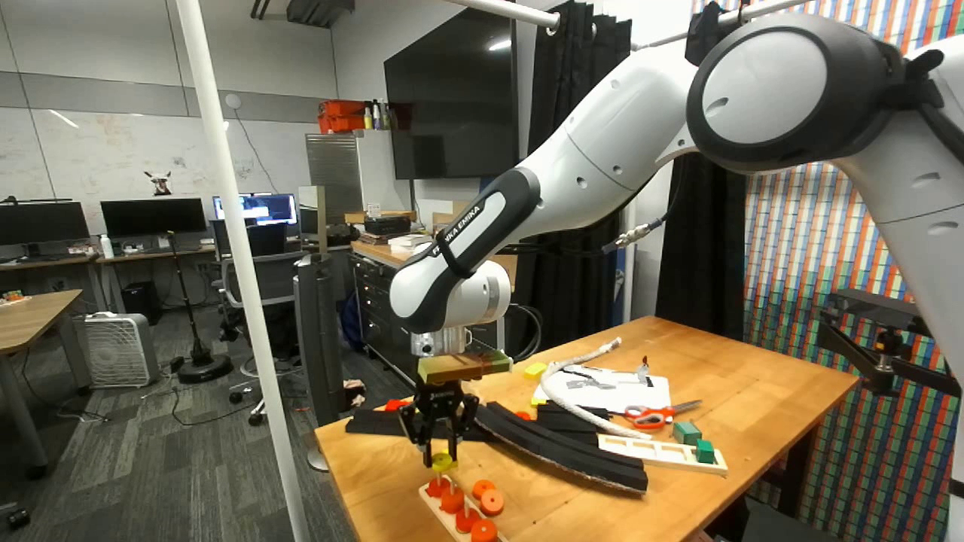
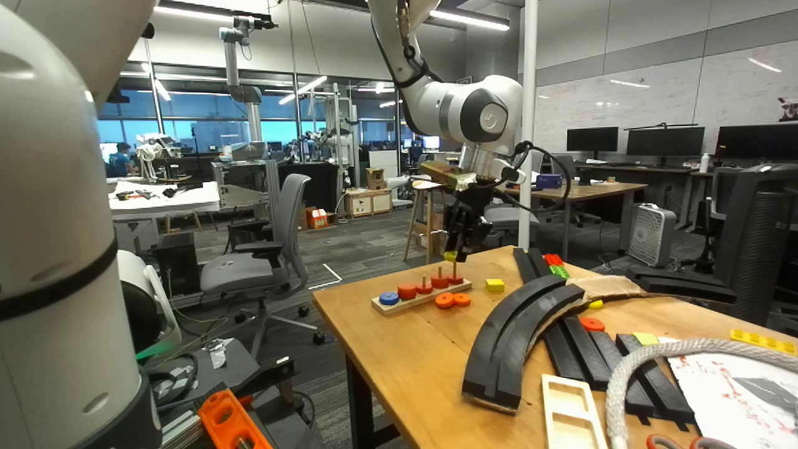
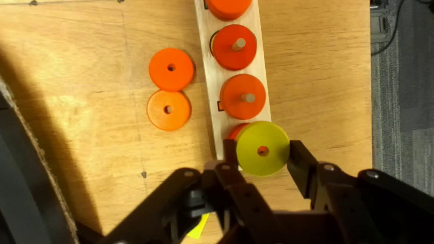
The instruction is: Put the yellow ring on the wooden platform
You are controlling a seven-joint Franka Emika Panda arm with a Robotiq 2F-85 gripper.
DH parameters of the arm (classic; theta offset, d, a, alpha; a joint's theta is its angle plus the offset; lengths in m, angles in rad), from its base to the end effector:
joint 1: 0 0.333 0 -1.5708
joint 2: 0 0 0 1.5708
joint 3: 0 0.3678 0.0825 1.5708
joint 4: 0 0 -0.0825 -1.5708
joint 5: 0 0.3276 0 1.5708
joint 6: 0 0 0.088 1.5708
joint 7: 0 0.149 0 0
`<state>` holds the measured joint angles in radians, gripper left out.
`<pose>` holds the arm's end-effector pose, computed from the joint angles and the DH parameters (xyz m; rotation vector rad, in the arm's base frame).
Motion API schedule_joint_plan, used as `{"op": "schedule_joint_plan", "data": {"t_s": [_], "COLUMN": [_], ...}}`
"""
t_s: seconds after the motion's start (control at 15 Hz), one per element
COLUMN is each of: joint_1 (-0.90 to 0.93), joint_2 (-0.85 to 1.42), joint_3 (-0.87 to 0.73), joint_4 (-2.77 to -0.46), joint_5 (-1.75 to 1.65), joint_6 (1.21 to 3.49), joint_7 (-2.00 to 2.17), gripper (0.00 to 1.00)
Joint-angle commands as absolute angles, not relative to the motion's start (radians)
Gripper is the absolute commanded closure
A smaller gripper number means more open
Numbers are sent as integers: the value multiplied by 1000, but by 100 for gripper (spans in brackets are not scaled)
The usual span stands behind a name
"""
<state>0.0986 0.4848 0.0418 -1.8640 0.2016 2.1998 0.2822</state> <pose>0.5941 0.0958 0.2899 -2.9624 0.4118 0.2734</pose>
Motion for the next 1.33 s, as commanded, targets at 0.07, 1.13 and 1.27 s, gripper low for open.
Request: {"op": "schedule_joint_plan", "data": {"t_s": [0.07, 1.13, 1.27], "joint_1": [98, 92, 90], "joint_2": [502, 525, 527], "joint_3": [50, 66, 67], "joint_4": [-1826, -1793, -1789], "joint_5": [206, 217, 220], "joint_6": [2174, 2156, 2153], "joint_7": [273, 239, 232], "gripper": [79, 79, 79]}}
